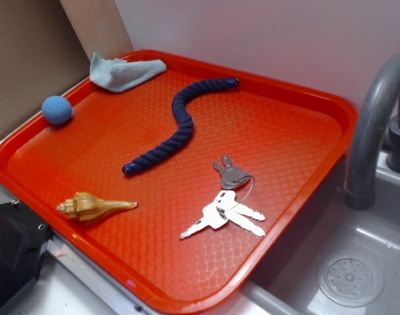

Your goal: Grab the blue ball.

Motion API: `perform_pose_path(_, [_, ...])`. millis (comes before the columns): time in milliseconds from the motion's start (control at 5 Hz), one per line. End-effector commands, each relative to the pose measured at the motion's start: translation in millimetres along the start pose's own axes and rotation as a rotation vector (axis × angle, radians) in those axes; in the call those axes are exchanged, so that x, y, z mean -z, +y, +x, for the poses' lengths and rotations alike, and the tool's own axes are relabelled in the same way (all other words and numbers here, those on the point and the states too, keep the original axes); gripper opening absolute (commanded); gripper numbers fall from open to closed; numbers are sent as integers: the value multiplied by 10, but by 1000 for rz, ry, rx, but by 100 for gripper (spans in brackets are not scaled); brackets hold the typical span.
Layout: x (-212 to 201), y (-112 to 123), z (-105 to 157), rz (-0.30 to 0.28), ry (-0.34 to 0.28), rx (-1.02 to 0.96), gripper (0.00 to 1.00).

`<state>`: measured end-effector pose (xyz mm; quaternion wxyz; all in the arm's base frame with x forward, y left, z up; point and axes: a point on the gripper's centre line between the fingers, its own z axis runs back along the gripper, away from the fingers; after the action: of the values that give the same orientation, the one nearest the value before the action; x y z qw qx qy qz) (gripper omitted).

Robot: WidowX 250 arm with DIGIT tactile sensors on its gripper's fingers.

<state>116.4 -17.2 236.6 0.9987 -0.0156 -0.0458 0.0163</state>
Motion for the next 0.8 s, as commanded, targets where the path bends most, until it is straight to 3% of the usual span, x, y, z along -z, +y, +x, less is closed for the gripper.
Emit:
perform_pose_path(0, [0,0,0,0,0,0,100])
perform_pose_path(200, [522,502,393,176,-71,-238,100])
perform_pose_path(400, [1001,1050,569,259,-52,-479,100])
perform_pose_path(600, [1393,1433,464,330,-60,-724,100])
